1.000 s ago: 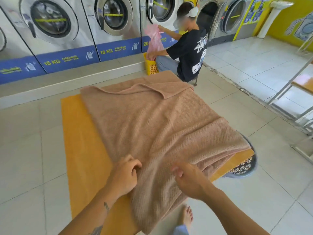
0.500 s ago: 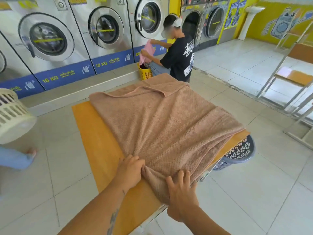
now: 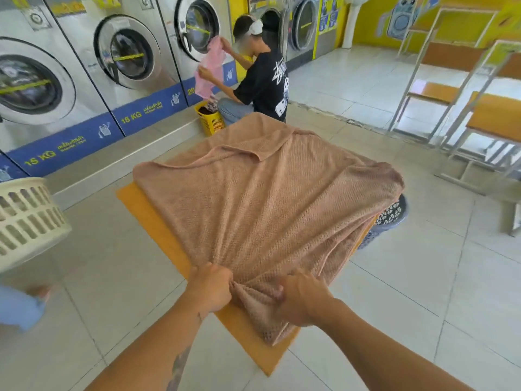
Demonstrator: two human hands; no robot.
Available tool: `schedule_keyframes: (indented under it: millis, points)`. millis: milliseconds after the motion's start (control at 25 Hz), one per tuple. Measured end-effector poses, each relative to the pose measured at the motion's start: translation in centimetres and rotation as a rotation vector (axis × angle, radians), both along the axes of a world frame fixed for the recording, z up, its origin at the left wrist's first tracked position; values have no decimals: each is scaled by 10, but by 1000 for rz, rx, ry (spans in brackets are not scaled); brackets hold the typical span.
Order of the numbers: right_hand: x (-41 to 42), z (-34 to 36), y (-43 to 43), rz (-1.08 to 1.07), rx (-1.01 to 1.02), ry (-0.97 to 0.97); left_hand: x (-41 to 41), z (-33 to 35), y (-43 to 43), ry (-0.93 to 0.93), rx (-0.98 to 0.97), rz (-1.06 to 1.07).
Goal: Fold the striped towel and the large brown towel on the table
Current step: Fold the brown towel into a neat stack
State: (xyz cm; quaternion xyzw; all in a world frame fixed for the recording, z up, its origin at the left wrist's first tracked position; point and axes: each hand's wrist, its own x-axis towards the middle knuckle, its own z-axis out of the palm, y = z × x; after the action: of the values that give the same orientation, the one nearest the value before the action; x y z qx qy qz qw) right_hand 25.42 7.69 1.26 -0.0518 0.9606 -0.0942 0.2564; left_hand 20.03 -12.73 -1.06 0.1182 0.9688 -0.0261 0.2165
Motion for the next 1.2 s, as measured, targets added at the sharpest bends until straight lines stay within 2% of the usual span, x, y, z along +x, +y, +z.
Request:
schedule_keyframes:
  millis: [80,160,240,360,640,840,1040,1120,1200]
  points:
    - [-7,-3,-44,-105,-53,70,0,0,-26,-45,51,-50]
    - [-9,-6,-87,-179,-109,76,-1,-3,-52,-105,192,-90]
    - [-6,-13,-125,-222,-78,65,-6,0,-80,-206,427,-51]
    - [-13,-7,-153,-290,-68,55,-36,11,-111,-186,636,78]
    - [-85,12,-179,-288,-288,-8,-112,34,-163,-106,693,204]
    - [-127,11,-213,-252,-351,-44,-168,34,-210,-6,700,321]
    - [-183,-7,-254,-310,-280,-68,-244,16,-259,107,642,318]
    - [-200,-17,-281,-349,-192,-85,-279,7,-279,165,600,324]
    - [-216,-30,-309,-417,-60,-12,-318,-2,-302,190,576,373]
